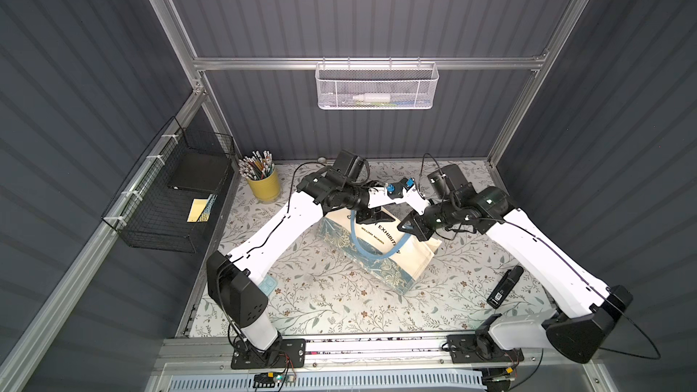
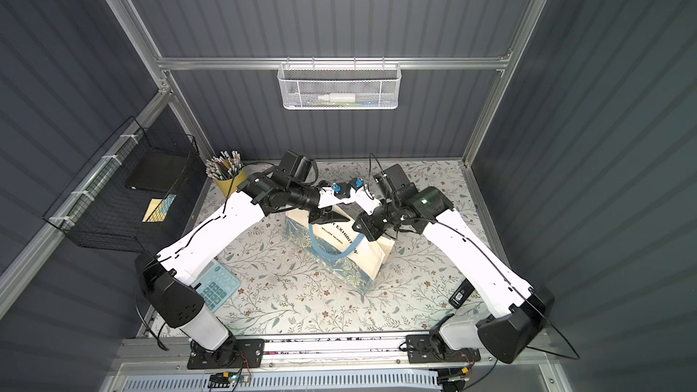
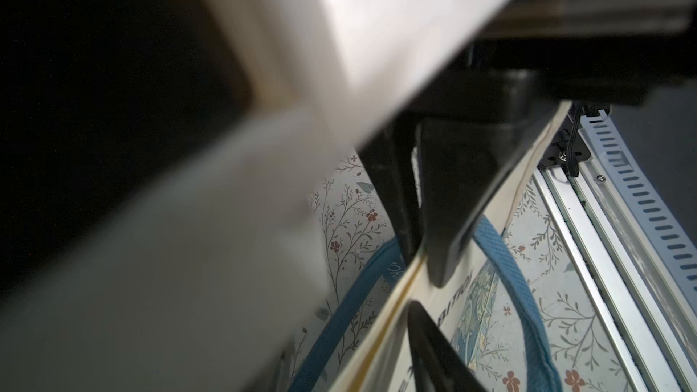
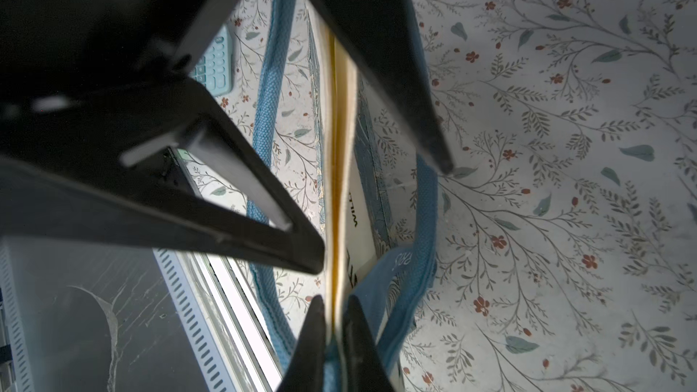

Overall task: Put away the canvas bag
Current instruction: Press the canvas bag.

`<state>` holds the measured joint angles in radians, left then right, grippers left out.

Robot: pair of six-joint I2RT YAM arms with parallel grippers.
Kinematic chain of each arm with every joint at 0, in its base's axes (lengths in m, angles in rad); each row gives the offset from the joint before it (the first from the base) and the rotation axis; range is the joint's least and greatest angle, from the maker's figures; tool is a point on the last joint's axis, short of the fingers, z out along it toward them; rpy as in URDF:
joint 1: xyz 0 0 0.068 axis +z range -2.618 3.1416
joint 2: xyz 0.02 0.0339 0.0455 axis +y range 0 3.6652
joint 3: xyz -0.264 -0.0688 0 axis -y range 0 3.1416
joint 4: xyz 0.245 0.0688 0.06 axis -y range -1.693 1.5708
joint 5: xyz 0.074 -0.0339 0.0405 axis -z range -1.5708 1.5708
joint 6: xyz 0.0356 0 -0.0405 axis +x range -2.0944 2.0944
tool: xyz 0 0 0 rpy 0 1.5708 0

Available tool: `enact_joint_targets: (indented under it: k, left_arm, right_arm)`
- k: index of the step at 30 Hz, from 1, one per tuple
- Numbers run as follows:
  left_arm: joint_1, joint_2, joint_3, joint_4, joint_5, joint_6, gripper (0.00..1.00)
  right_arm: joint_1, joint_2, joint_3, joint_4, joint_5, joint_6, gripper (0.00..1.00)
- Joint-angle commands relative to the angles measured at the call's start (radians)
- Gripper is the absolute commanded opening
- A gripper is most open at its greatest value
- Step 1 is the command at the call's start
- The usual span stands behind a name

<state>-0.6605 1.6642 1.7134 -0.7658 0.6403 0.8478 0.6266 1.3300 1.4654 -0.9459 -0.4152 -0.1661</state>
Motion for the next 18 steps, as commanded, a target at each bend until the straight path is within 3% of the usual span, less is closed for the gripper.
enact_joint_targets:
  k: [1,7,13,18]
  left_arm:
    - [-0.003,-0.026,-0.04,-0.063,-0.026,-0.014,0.48]
    - [-0.003,-0.025,-0.034,-0.127,-0.088,-0.011,0.45]
    - [-0.005,0.007,-0.009,-0.177,-0.082,0.017,0.14]
    - [-0.005,0.012,-0.001,-0.188,-0.063,0.025,0.0]
  right_arm:
    - [0.003,-0.061,-0.007,0.124,-0.112,-0.011,0.0]
    - [0.001,-0.088,-0.024,0.102,-0.076,-0.027,0.0]
    - [0.001,-0.066,0.032,0.076,-0.013,-0.041,0.0]
    - [0.001,-0.054,0.047,0.113,0.027,-0.026,0.0]
